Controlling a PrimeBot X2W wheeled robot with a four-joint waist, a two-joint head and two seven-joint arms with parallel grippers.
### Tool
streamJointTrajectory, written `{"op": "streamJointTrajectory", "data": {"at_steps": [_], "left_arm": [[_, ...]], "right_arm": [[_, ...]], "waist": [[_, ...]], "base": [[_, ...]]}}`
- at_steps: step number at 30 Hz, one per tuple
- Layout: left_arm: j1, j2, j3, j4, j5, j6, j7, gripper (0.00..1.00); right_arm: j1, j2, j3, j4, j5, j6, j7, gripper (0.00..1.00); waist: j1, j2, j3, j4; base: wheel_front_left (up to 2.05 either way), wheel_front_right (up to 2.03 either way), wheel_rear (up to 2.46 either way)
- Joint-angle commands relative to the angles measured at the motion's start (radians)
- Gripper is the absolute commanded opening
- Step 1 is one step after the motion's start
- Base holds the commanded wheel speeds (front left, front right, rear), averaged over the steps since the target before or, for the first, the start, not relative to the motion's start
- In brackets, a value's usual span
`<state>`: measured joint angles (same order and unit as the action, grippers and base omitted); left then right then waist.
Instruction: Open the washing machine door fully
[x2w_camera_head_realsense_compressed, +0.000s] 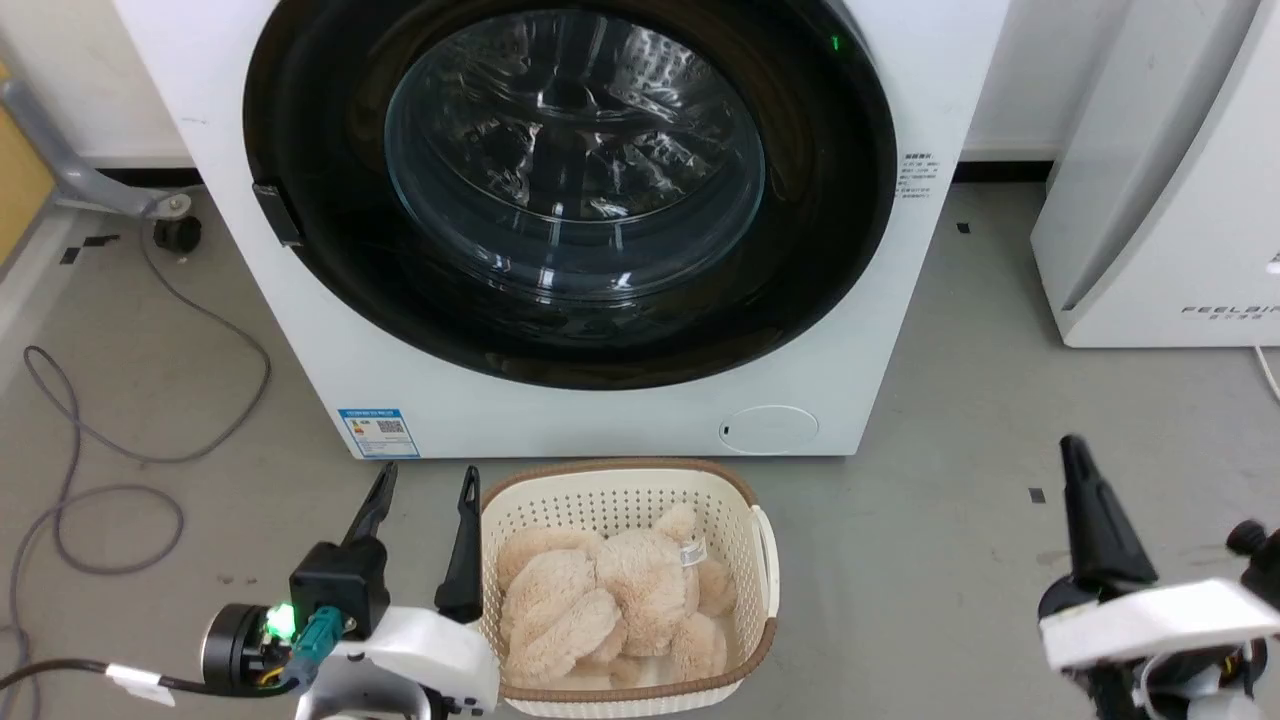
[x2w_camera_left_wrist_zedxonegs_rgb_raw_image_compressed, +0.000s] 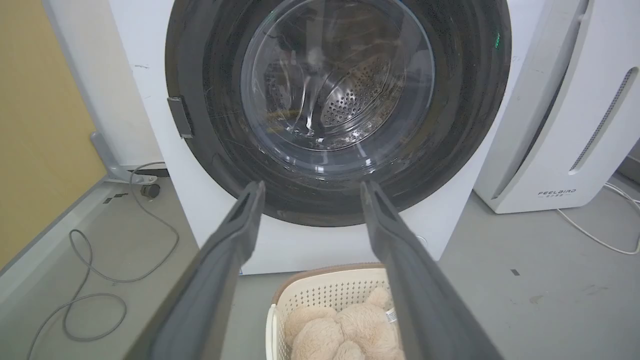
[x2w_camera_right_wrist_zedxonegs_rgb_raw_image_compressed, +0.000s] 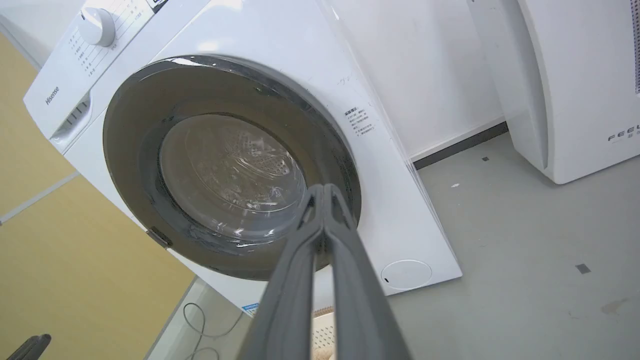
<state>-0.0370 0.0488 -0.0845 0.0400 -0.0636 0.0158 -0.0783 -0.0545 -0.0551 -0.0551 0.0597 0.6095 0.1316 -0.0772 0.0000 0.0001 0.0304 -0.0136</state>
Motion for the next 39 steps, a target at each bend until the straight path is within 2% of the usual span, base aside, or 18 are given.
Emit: {"op": "streamJointTrajectory", "data": {"at_steps": [1, 8, 19, 27, 39], "left_arm": [[-0.02, 0.001, -0.005, 0.001, -0.006, 0.006, -0.01, 1.0], [-0.044, 0.001, -0.018, -0.006, -0.012, 0.011, -0.025, 1.0], [-0.09, 0.001, -0.042, -0.019, -0.019, 0.016, -0.048, 1.0], [-0.124, 0.001, -0.057, -0.031, -0.022, 0.02, -0.062, 1.0], [-0.18, 0.001, -0.091, -0.058, -0.031, 0.035, -0.088, 1.0]], "right_arm": [[-0.033, -0.001, -0.01, 0.013, 0.047, 0.0, -0.011, 0.0], [-0.148, -0.04, -0.036, 0.084, 0.196, 0.0, -0.026, 0.0], [-0.383, -0.157, -0.002, 0.223, 0.412, 0.0, -0.017, 0.0], [-0.552, -0.231, 0.069, 0.316, 0.512, 0.0, 0.005, 0.0], [-0.878, -0.316, 0.27, 0.505, 0.636, -0.001, 0.111, 0.0]], "waist": [[0.0, -0.0001, 0.009, -0.001], [0.0, -0.0001, 0.043, -0.003], [0.0, -0.0001, 0.112, 0.001], [0.0, -0.0001, 0.166, 0.004], [0.0, -0.0001, 0.263, 0.019]], "base": [[0.0, 0.0, 0.0], [0.0, 0.0, 0.0], [0.0, 0.0, 0.0], [0.0, 0.0, 0.0], [0.0, 0.0, 0.0]]}}
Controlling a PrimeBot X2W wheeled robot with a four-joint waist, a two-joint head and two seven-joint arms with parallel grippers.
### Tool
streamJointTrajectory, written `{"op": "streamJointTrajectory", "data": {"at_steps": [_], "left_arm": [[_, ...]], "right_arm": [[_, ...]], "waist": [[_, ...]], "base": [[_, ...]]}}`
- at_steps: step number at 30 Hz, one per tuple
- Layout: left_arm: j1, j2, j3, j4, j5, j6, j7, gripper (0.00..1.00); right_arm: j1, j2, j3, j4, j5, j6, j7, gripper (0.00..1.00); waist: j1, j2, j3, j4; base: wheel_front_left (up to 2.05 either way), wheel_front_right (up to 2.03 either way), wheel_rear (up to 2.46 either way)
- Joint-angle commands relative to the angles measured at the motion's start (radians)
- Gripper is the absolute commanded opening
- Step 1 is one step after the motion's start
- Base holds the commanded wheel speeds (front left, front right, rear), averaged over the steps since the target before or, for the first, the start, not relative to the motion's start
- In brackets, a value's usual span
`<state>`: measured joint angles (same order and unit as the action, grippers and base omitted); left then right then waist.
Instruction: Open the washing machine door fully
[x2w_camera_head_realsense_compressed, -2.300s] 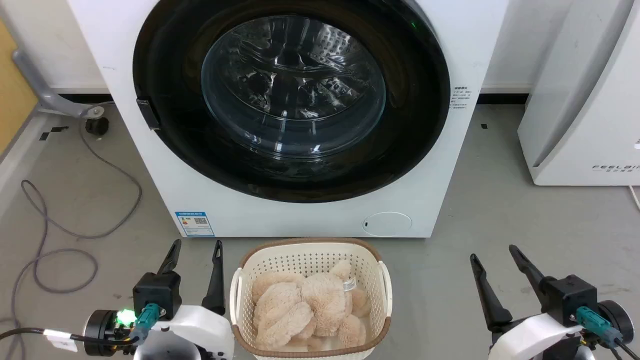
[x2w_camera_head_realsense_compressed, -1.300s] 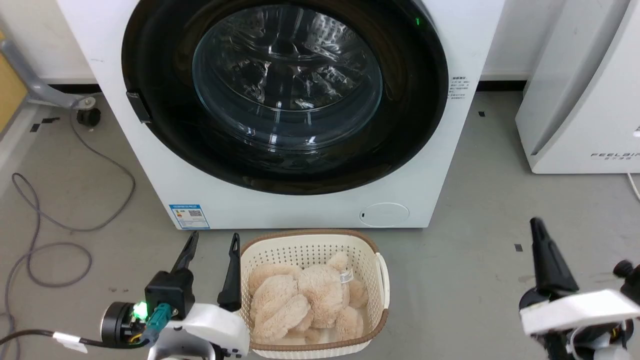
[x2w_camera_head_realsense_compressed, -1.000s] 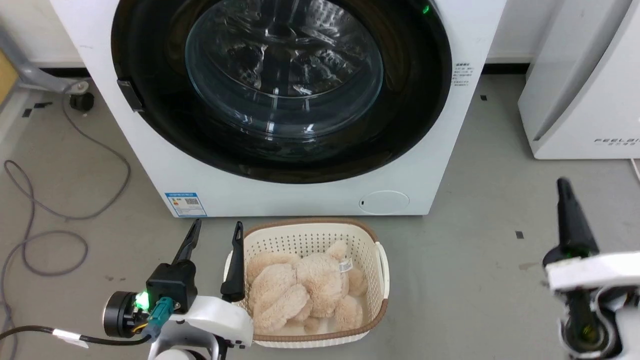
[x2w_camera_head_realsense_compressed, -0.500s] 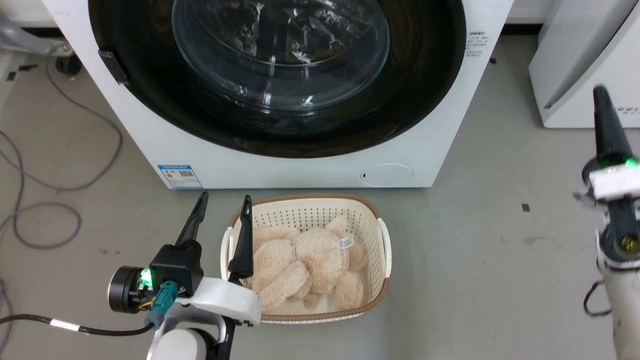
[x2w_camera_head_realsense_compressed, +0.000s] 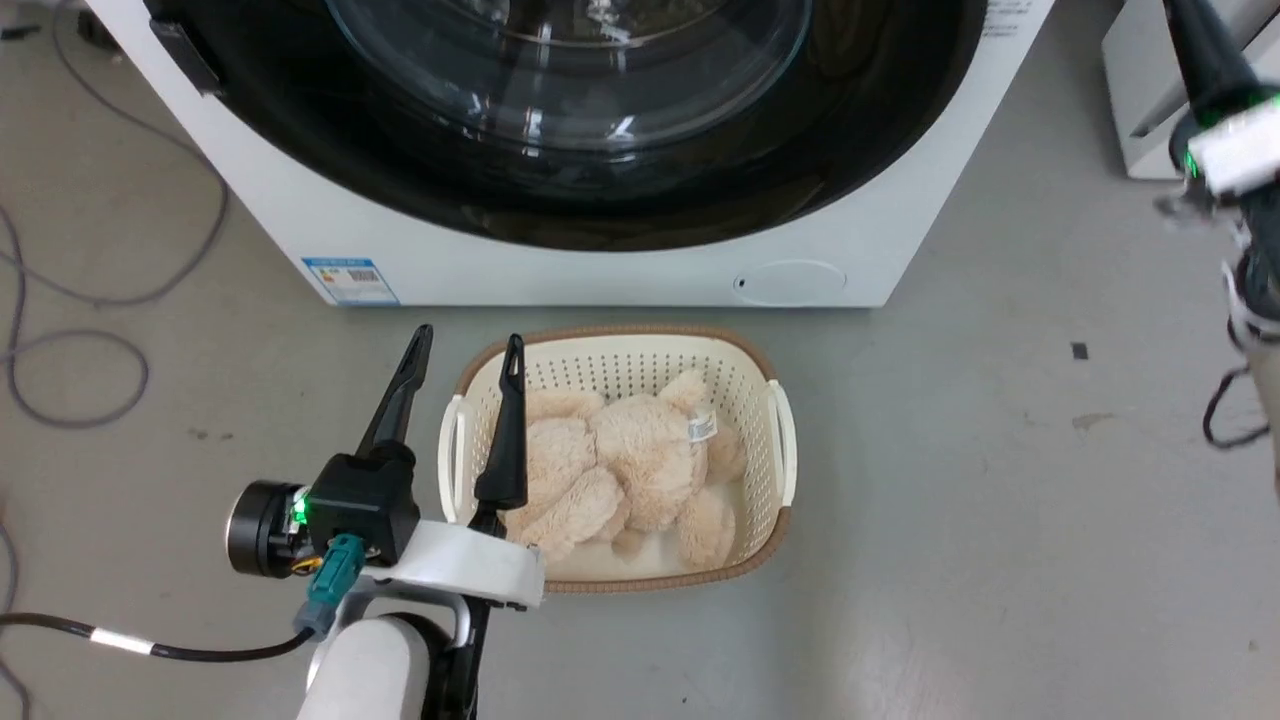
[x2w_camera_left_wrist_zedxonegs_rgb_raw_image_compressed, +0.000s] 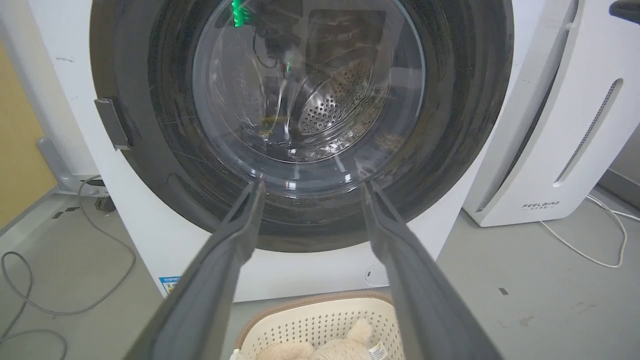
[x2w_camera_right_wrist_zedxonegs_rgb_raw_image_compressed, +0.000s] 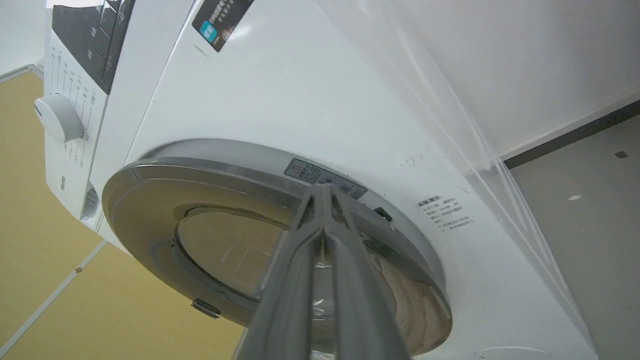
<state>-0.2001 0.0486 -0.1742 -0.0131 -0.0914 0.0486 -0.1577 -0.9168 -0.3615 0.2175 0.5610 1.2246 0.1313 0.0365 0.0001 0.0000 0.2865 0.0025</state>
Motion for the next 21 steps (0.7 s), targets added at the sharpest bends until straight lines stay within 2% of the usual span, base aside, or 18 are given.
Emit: {"op": "streamJointTrajectory", "data": {"at_steps": [1, 21], "left_arm": [[-0.021, 0.001, -0.005, -0.007, -0.005, 0.005, -0.01, 1.0], [-0.1, 0.001, -0.057, -0.029, -0.03, 0.034, -0.052, 1.0]], "right_arm": [[-0.045, -0.012, 0.014, 0.021, 0.031, 0.0, 0.007, 0.0], [-0.501, -0.033, 0.308, 0.282, 0.207, 0.0, 0.241, 0.0]], "waist": [[-0.0001, 0.0, 0.015, 0.005], [-0.0001, 0.0, 0.151, 0.017]], "base": [[0.0, 0.0, 0.0], [0.0, 0.0, 0.0]]}}
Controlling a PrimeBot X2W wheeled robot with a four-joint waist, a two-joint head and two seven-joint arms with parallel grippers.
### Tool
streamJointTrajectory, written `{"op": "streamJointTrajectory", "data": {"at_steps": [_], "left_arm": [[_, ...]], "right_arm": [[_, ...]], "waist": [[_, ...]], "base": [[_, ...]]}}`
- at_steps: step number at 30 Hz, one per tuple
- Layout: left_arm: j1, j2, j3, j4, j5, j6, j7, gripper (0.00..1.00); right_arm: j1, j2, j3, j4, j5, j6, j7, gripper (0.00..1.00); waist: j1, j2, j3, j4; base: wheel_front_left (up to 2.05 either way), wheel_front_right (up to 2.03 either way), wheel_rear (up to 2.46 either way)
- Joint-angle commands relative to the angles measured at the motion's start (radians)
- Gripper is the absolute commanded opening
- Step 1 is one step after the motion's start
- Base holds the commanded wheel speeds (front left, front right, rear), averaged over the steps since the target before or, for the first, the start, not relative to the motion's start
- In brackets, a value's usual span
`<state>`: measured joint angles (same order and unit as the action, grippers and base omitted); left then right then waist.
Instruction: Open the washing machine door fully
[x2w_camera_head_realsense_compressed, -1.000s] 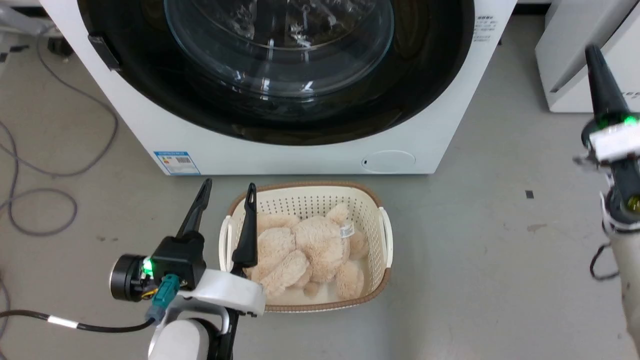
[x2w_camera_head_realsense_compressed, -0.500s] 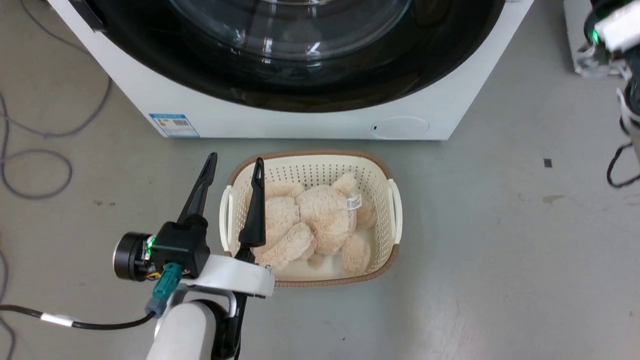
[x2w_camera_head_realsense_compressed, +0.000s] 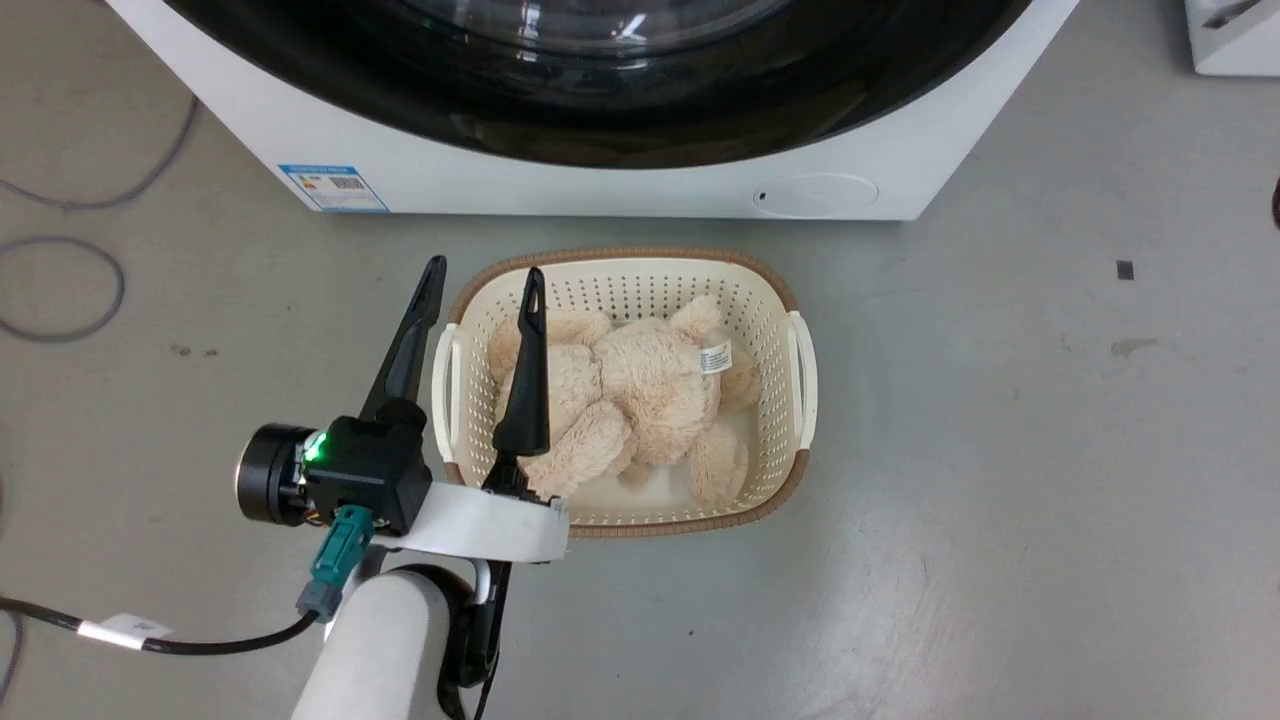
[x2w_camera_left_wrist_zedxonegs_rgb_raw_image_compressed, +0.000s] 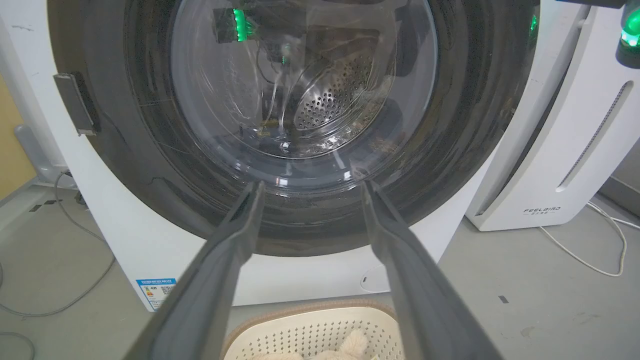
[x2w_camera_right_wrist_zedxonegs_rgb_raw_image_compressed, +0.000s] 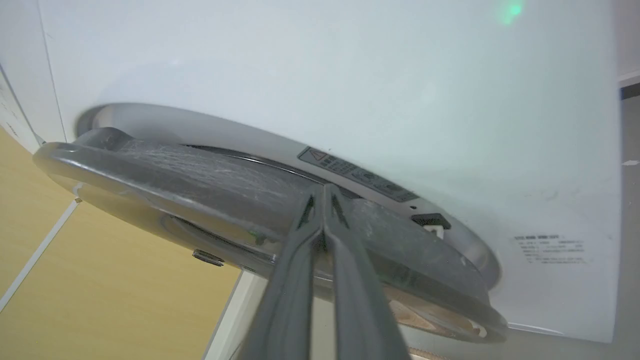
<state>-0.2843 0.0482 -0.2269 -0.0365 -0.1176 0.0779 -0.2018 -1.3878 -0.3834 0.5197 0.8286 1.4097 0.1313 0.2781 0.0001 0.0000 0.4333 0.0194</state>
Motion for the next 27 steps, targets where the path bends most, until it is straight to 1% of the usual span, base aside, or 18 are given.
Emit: {"op": "streamJointTrajectory", "data": {"at_steps": [1, 10, 14, 22, 25, 27], "left_arm": [[-0.019, 0.002, -0.009, -0.006, -0.005, 0.007, -0.01, 1.0], [-0.047, 0.002, -0.031, -0.004, -0.018, 0.014, -0.029, 1.0], [-0.06, 0.002, -0.042, -0.003, -0.025, 0.017, -0.037, 1.0], [-0.081, 0.002, -0.063, 0.003, -0.041, 0.025, -0.054, 1.0], [-0.084, 0.002, -0.071, 0.004, -0.047, 0.031, -0.06, 1.0], [-0.08, 0.002, -0.07, 0.006, -0.049, 0.032, -0.06, 1.0]], "right_arm": [[-0.046, -0.014, 0.019, 0.021, 0.032, 0.0, 0.017, 0.0], [-0.163, -0.045, 0.107, 0.073, 0.148, 0.0, 0.152, 0.0], [-0.198, -0.063, 0.14, 0.065, 0.214, 0.0, 0.236, 0.0], [-0.254, -0.122, 0.211, 0.058, 0.345, -0.001, 0.393, 0.0], [-0.27, -0.141, 0.237, 0.06, 0.392, -0.001, 0.441, 0.0], [-0.256, -0.146, 0.243, 0.048, 0.396, -0.001, 0.457, 0.0]], "waist": [[-0.0001, 0.0, 0.009, 0.0], [-0.0001, 0.0, 0.047, -0.002], [-0.0001, 0.0, 0.063, -0.002], [-0.0001, 0.0, 0.083, 0.002], [-0.0001, 0.0, 0.085, 0.002], [-0.0001, 0.0, 0.078, 0.001]], "base": [[0.0, 0.0, 0.0], [0.0, 0.0, 0.0], [0.0, 0.0, 0.0], [0.0, 0.0, 0.0], [0.0, 0.0, 0.0], [0.0, 0.0, 0.0]]}}
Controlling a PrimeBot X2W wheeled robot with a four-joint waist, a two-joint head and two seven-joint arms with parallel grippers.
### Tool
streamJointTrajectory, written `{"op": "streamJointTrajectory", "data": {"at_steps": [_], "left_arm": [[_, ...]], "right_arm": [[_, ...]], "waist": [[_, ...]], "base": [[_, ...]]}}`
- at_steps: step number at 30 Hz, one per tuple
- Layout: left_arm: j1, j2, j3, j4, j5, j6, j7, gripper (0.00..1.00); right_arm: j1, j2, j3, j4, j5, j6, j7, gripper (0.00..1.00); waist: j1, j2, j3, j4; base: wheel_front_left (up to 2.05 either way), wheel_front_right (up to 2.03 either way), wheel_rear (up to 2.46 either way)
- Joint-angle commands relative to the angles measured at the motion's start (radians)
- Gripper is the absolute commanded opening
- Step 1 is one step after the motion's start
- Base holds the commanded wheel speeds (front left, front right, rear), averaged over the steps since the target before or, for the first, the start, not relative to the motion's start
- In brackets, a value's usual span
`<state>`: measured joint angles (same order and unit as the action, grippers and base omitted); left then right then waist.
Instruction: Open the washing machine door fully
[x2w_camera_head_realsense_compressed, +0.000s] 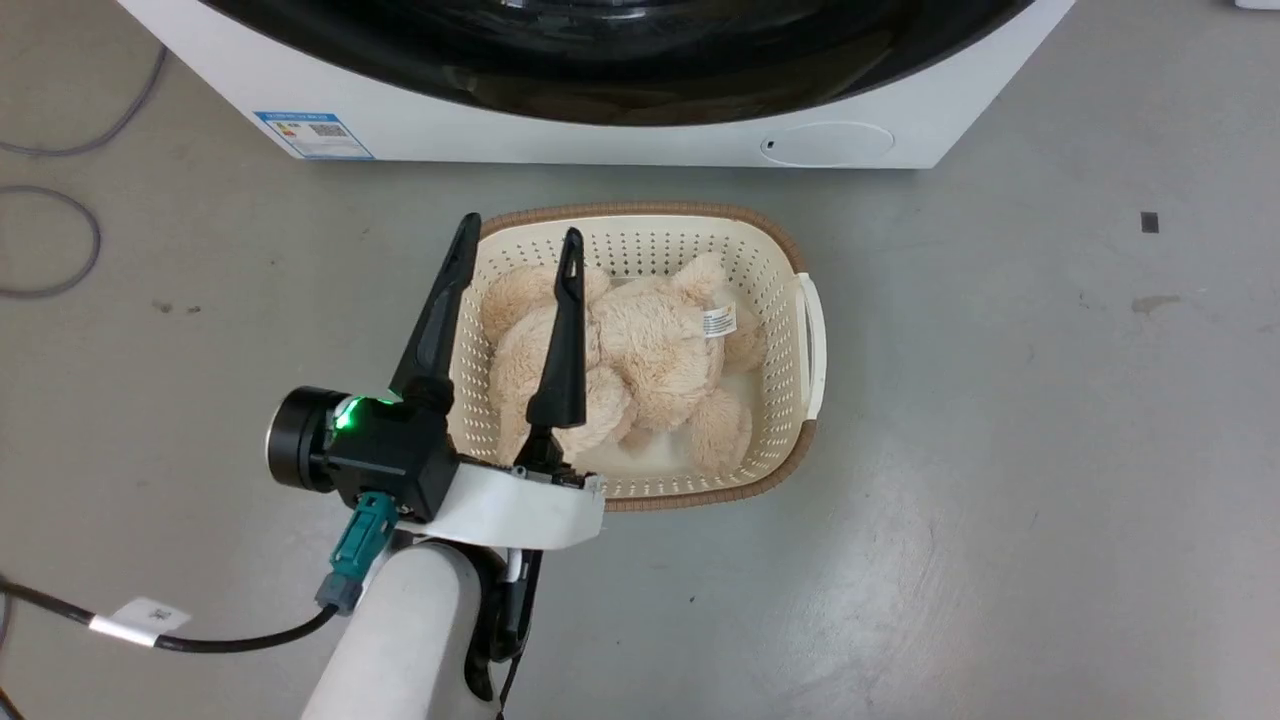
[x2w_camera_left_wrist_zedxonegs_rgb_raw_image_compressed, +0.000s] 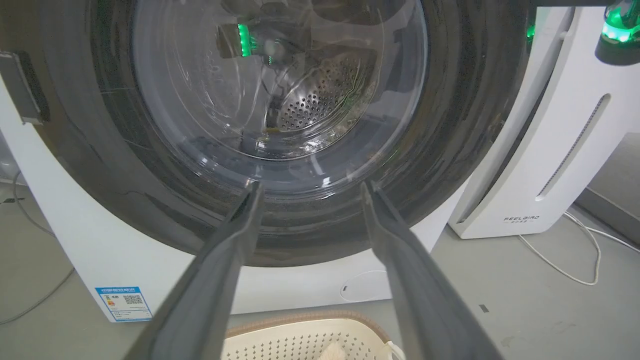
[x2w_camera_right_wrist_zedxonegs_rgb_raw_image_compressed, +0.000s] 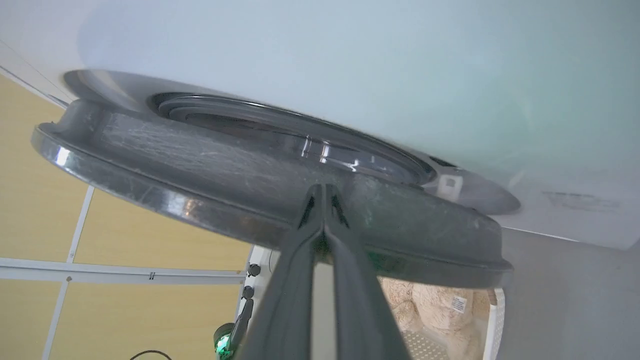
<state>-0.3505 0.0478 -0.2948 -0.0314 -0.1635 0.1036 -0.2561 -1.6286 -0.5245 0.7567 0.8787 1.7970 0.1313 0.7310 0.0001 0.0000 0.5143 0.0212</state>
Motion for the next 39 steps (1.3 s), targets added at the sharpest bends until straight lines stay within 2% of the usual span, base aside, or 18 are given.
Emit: {"op": "streamJointTrajectory", "data": {"at_steps": [1, 19, 26, 39], "left_arm": [[-0.013, 0.002, 0.0, 0.002, -0.003, 0.005, -0.006, 1.0], [0.024, 0.002, 0.005, 0.031, -0.018, 0.005, -0.006, 1.0], [0.041, 0.002, 0.016, 0.048, -0.02, -0.002, -0.006, 1.0], [0.137, 0.002, 0.062, 0.118, -0.017, -0.022, -0.006, 1.0]], "right_arm": [[-0.008, -0.007, 0.01, -0.008, 0.01, -0.001, 0.012, 0.0], [0.138, -0.059, 0.07, -0.172, 0.097, -0.001, 0.113, 0.0], [0.193, -0.084, 0.095, -0.23, 0.14, -0.001, 0.125, 0.0], [0.412, -0.113, 0.2, -0.446, 0.247, -0.001, 0.094, 0.0]], "waist": [[-0.0001, 0.0, -0.006, -0.001], [-0.0001, 0.0, -0.085, -0.006], [-0.0001, 0.0, -0.124, -0.01], [-0.0001, 0.0, -0.268, -0.02]], "base": [[0.0, 0.0, 0.0], [0.0, 0.0, 0.0], [0.0, 0.0, 0.0], [0.0, 0.0, 0.0]]}}
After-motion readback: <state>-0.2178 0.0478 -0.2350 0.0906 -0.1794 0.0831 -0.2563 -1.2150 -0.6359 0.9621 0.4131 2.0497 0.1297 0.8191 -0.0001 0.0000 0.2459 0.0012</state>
